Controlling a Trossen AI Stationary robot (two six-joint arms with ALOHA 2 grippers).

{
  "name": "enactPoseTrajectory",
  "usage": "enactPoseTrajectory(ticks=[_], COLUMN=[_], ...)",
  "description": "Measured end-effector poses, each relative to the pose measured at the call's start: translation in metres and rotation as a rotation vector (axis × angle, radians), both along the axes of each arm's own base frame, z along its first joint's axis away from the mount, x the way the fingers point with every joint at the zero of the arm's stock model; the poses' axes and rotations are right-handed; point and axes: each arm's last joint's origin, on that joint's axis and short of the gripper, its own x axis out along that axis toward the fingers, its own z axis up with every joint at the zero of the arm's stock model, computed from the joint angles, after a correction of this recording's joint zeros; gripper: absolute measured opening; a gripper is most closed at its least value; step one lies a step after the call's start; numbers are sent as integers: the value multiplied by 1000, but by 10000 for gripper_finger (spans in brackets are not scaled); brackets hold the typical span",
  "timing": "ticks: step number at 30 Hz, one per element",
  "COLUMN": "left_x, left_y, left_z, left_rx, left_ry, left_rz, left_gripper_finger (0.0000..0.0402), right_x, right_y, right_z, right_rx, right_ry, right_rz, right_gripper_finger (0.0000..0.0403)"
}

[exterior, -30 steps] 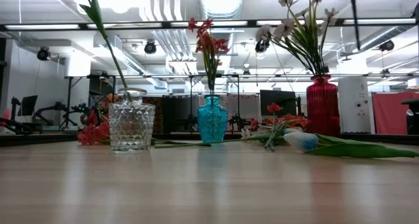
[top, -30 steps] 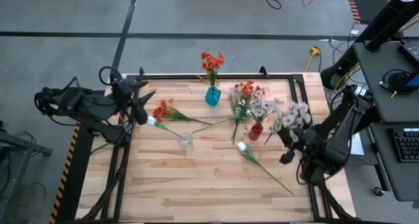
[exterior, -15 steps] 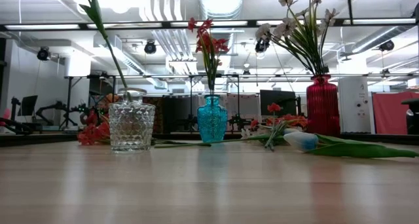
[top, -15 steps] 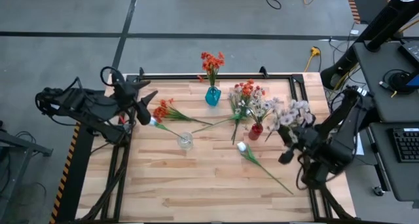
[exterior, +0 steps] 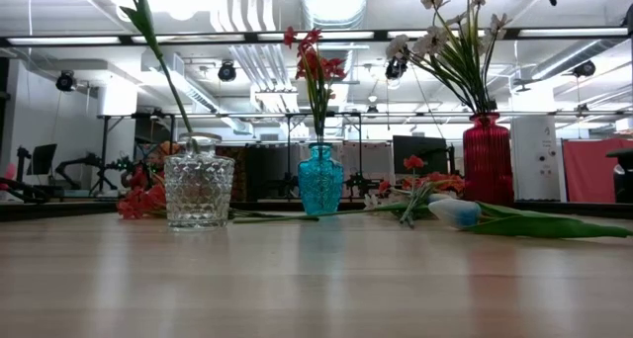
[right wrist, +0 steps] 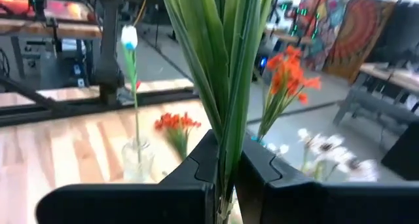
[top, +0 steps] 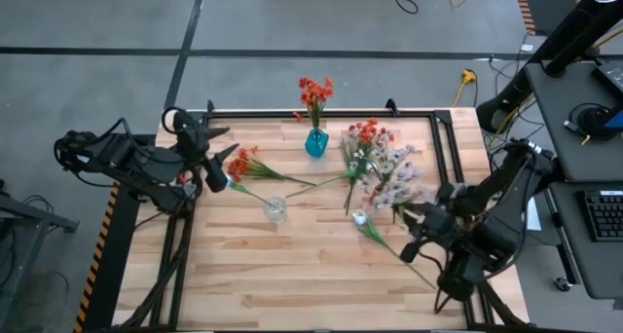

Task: Sort flowers into vase by color
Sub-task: Put the bottom white flowers into the red vase

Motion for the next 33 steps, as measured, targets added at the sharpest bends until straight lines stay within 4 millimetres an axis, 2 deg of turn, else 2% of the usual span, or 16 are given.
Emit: enactPoseTrajectory(ticks=[4,9,13,16,20,26,30,33], left_x=[0,-1,-2,-3,-4,-5,-6,-6], left_y=[-1,-1,-1,-1,-2,-1,-1,-1], left_z=[0,2,0,-4,-7,-6,-7,-7], left_rx=[-36,-46,-49,-79,-97,-101,-116,-123], left_ry=[4,-1,12,38,53,46,44,38], left_rz=[-50,-64,-64,-77,-74,-74,-65,-61], left_gripper_finger=[182,182,182,182,182,182,182,182], right_x=[18,39,42,44,54,79,75,61], right_y=[7,21,23,21,7,-28,-45,-50], right_z=[-1,15,29,30,26,20,23,17], right_rx=[65,51,-10,-51,-86,-83,-65,-86], right_ry=[41,44,28,42,79,149,86,35], right_rz=[45,211,293,296,267,342,495,577], right_gripper_finger=[22,22,22,22,22,22,22,22])
